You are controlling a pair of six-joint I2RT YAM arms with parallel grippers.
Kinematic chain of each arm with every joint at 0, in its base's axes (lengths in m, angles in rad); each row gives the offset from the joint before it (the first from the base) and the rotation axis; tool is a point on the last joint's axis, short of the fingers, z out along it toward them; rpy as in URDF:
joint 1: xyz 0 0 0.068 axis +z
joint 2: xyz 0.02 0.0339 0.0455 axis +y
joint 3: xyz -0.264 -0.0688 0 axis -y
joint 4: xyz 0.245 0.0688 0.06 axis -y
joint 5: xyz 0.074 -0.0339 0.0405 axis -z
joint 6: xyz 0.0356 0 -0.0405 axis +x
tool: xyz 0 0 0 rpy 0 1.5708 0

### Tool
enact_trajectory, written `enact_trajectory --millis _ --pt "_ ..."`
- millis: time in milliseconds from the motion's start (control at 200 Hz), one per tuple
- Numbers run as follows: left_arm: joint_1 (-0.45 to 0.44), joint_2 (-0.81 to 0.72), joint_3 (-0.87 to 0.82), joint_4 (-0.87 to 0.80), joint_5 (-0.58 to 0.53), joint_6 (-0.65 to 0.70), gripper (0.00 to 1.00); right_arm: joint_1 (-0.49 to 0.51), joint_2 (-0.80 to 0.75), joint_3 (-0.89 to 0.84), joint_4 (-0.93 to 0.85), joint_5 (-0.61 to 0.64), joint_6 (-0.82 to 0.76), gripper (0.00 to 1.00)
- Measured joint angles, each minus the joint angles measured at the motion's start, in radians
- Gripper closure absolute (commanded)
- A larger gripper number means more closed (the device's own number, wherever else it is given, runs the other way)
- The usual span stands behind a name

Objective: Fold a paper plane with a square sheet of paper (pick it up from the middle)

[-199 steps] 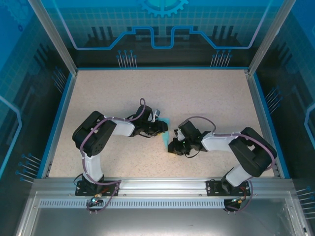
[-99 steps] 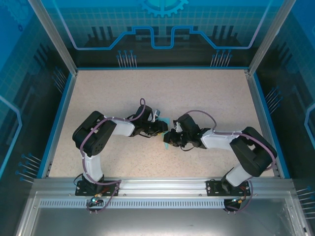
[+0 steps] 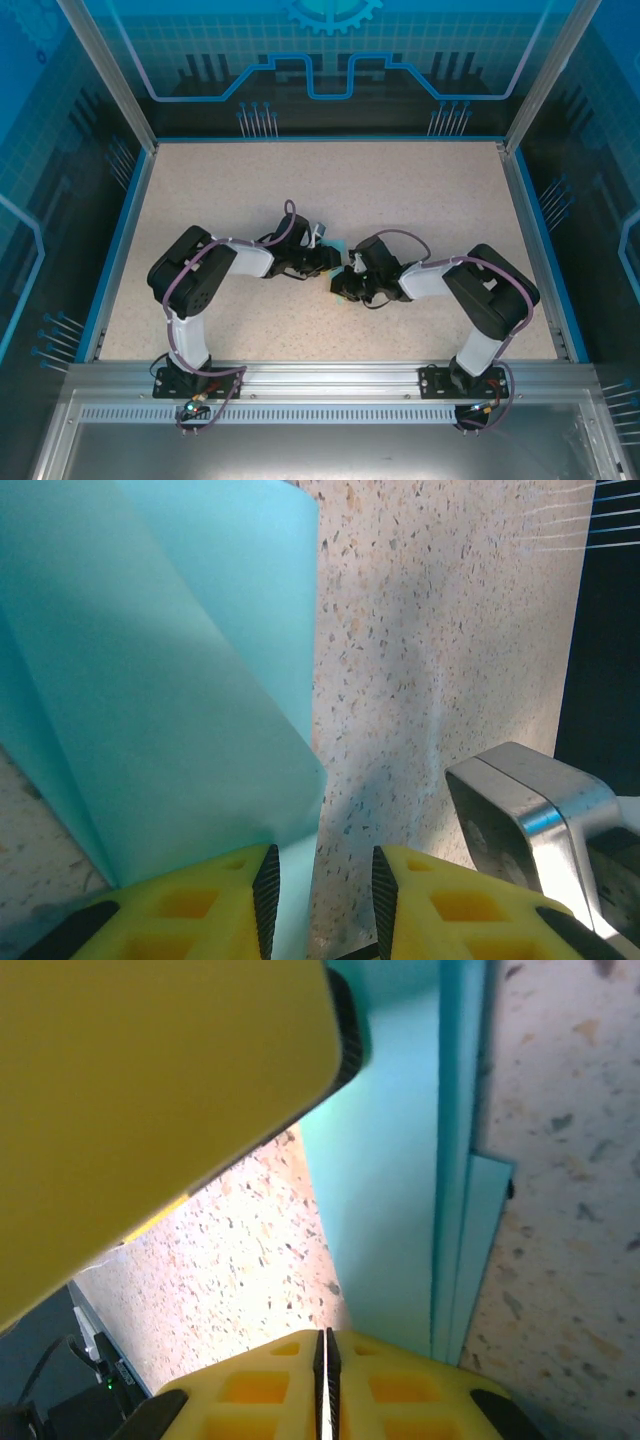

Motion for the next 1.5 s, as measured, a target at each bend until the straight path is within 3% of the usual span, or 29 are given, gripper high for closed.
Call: enact_trajectory --millis 390,690,1500 --pt "-0.038 -0.003 -0.034 0.077 -0.024 -0.053 0.66 -0.053 -0.117 -0.093 -0.109 -0.075 -0.130 0.87" --pt "-0.042 -0.004 -0.034 0.079 -0.033 -0.056 0.66 -0.050 -0.235 -0.085 -0.140 -0.048 -0.101 0.83" --pt "-0.043 -0.004 -0.034 0.078 -0.034 -0.056 0.66 -0.010 -0.182 -0.055 -0.042 0.061 0.011 0.83"
